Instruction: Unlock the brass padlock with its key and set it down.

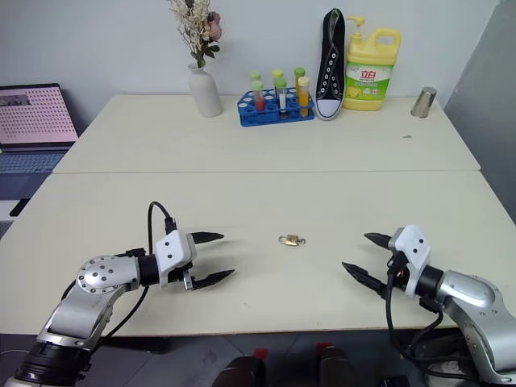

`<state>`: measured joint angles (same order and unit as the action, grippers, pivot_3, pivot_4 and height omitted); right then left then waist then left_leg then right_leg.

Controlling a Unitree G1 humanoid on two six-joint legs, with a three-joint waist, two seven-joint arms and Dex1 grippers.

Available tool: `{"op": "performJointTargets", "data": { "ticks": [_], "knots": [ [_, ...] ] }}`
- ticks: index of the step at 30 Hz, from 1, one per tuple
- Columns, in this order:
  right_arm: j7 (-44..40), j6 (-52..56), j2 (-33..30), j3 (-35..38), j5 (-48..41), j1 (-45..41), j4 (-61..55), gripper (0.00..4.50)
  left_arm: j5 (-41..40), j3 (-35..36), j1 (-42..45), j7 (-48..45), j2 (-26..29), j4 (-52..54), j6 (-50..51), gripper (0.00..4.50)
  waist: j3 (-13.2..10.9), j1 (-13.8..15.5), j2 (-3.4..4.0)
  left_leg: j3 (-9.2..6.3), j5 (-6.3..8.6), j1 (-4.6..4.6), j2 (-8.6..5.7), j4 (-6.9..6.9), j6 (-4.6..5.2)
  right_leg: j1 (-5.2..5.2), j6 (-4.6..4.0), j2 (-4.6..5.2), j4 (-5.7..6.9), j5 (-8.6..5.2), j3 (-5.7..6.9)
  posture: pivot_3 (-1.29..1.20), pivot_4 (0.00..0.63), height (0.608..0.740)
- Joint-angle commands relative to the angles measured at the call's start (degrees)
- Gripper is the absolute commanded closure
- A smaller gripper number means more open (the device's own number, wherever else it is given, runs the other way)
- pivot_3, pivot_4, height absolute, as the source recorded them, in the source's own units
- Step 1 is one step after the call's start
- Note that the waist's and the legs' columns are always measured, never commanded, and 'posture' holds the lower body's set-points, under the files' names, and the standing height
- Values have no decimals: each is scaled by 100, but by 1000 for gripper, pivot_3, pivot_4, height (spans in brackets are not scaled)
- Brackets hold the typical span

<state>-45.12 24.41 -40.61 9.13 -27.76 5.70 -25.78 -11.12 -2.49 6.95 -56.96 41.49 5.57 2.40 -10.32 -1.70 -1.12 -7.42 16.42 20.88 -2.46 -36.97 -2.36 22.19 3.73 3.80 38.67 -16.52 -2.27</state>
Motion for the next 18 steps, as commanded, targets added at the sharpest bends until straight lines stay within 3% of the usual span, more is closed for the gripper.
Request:
{"op": "performJointTargets", "data": {
  "ticks": [1, 7, 10, 18],
  "knots": [
    [-29, -154, 27, 103, 11, 15, -85, 4, -174, 91, -67, 32, -7, 383, 169, 151, 0, 0, 0, 0, 0, 0, 0, 0, 0, 0, 0, 0, 0, 0, -1, 0, 150, 740],
    [-75, -94, -10, 150, -61, -34, -27, 4, -191, 82, -17, 155, -29, 614, 639, 151, 0, 0, 0, 0, 0, 0, 0, 0, 0, 0, 0, 0, 0, 0, -1, 0, 150, 740],
    [-123, -58, -61, 143, -72, -149, 60, 4, -601, 153, 43, -129, -9, 808, 769, 151, 0, 0, 0, 0, 0, 0, 0, 0, 0, 0, 0, 0, 0, 0, 0, 0, 150, 740],
    [-178, -85, -58, -115, 162, -486, 335, 4, -431, -10, 402, -154, -234, 396, 101, 151, 0, -3, 0, 1, 0, 0, 0, 0, 0, 0, 0, -1, -1, 0, -1, 0, 150, 740]
  ]
}}
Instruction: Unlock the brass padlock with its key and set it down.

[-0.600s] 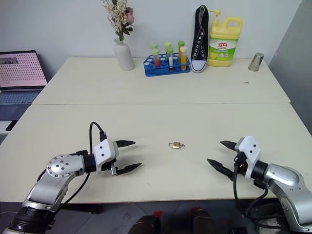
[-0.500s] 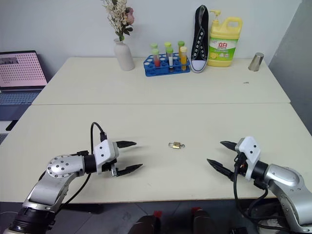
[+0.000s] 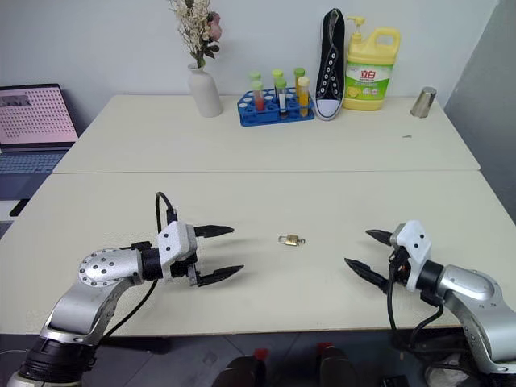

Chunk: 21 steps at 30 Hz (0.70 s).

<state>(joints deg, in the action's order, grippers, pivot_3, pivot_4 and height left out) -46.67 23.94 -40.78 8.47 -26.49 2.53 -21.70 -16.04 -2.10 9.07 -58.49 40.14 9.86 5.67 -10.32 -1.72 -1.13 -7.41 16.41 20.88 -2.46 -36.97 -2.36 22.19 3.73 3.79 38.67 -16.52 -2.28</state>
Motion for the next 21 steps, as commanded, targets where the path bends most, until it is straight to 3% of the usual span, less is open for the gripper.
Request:
{"op": "performJointTargets", "data": {
  "ticks": [1, 9, 13, 21],
  "knots": [
    [40, 49, -22, -112, 59, -210, -134, 4, 90, -53, 258, -5, -109, -73, -305, 151, 0, 1, 0, 0, 0, 0, 0, 0, 0, 0, 0, 0, -1, 0, 0, 0, 150, 740],
    [759, 972, 118, -151, -83, -119, -806, 4, 409, -263, 698, -110, -195, -776, -729, 151, 0, -4, -1, -2, 0, 2, -3, -2, 0, 1, 0, 0, 1, 0, 2, 0, 150, 740],
    [635, 1711, -169, 30, -648, 142, -1504, 4, 463, -599, 1187, -349, -471, -1200, -909, 151, -2, 27, -4, -4, 0, 6, -4, -4, 0, 2, 0, 1, 1, 0, 2, 0, 150, 740],
    [1143, 2361, -73, 82, -1155, 114, -2279, 4, 1053, -1205, 2713, -691, -1307, -3428, -1646, 151, -3, 26, -12, -7, 0, 7, -9, -10, 0, -4, 1, 0, 1, 0, 13, 0, 150, 740]
  ]
}}
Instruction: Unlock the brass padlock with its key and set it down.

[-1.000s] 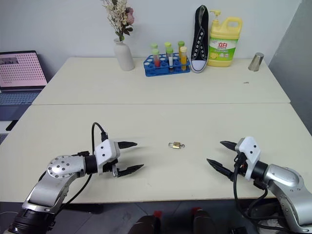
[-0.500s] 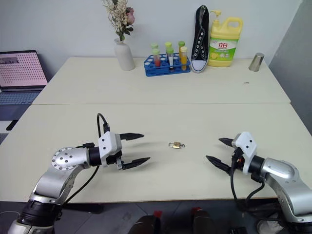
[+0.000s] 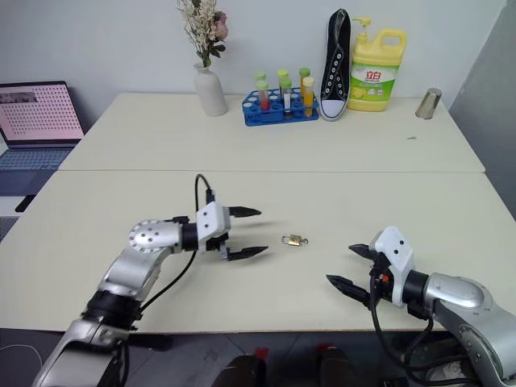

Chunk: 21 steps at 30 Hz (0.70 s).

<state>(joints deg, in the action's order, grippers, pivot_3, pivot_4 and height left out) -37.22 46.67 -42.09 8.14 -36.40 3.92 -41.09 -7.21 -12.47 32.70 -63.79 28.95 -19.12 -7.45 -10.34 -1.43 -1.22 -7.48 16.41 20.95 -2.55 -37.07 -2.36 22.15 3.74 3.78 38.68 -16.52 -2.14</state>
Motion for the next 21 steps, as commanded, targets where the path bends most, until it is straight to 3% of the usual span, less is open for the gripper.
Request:
{"op": "performJointTargets", "data": {
  "ticks": [1, 12, 20, 21],
  "knots": [
    [303, 128, 95, 135, -179, -16, -387, 4, 237, -235, 573, -221, -335, -903, -453, 151, -1, -6, -3, 1, 0, 2, -1, 0, 0, 0, 0, 0, -1, 0, 0, 0, 150, 740],
    [918, 446, 185, 354, -373, 407, -945, 4, 838, -609, 1606, -754, -1059, -3106, -1405, 151, -3, -22, -9, 0, 0, 3, -2, -2, 0, 3, 0, -5, 4, 0, -1, 0, 150, 740],
    [1119, 463, 253, 391, -551, 554, -1114, 4, 1119, -641, 1801, -767, -1135, -3723, -1640, 151, -1, -23, -14, -3, 0, 1, -2, -3, 0, 1, 1, -5, 6, 0, 0, 0, 150, 740],
    [1134, 459, 250, 382, -564, 559, -1118, 0, 1188, -685, 1823, -763, -1124, -3775, -1621, 304, 0, -23, -13, -3, 0, 0, -2, -3, 0, -1, 1, -5, 6, 0, 0, 0, 150, 740]
  ]
}}
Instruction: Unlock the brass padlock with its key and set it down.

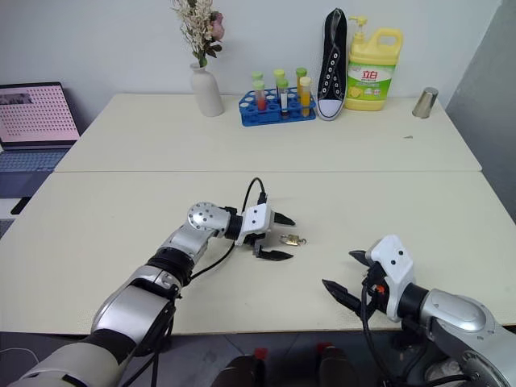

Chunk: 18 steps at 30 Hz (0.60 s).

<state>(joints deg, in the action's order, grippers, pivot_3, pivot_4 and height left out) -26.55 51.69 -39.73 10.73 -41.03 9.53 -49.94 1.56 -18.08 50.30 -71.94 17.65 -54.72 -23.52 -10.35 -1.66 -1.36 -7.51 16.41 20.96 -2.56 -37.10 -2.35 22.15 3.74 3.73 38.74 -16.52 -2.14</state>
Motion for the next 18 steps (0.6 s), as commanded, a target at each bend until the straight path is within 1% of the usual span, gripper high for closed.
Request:
{"op": "performJointTargets", "data": {
  "ticks": [1, 2, 4, 8, 11, 12, 18],
  "knots": [
    [81, -45, 12, 118, -128, 2, -235, 0, 390, -187, 77, 17, 22, -254, 22, 516, 1, -1, 0, 1, 0, -2, 0, 0, 0, -1, 0, 0, 0, 0, -1, 0, 150, 740],
    [95, -48, 7, 114, -151, 4, -235, 0, 446, -227, 87, -10, 31, -283, 49, 668, 2, 0, -1, 1, 0, -4, 0, -1, 0, -2, 0, 0, 2, 0, -1, 0, 150, 740],
    [114, -56, -6, 112, -176, 3, -233, 0, 586, -320, 109, 42, 48, -322, 84, 1301, 7, 0, -6, 1, 0, -8, -1, -4, 1, -9, 1, -1, 3, 0, 3, 0, 150, 740],
    [134, -49, -15, 111, -219, -35, -225, 0, 676, -418, 221, 16, -70, -419, 650, 2515, 19, -1, -13, 1, 0, -16, -1, -9, 1, -19, 4, -9, 9, -1, 6, 0, 150, 740],
    [152, -50, -33, 113, -242, -40, -251, 0, 820, -486, 257, 106, -86, -466, 711, 3466, 23, 0, -15, -1, 0, -18, 0, -19, 1, -30, 10, -17, 9, -4, 14, 0, 150, 740],
    [156, -58, -43, 111, -239, -41, -261, 0, 865, -502, 258, 152, -82, -478, 717, 3574, 28, 0, -15, -2, 0, -20, 0, -19, 2, -33, 10, -19, 8, -4, 15, 0, 150, 740],
    [116, -176, -129, 39, -103, -82, -257, 0, 779, -395, 109, 159, -23, -246, 521, 3573, 57, 1, -21, -11, 0, -29, 1, -19, 2, -43, 12, -20, 7, -6, 17, 0, 150, 740]
  ]
}}
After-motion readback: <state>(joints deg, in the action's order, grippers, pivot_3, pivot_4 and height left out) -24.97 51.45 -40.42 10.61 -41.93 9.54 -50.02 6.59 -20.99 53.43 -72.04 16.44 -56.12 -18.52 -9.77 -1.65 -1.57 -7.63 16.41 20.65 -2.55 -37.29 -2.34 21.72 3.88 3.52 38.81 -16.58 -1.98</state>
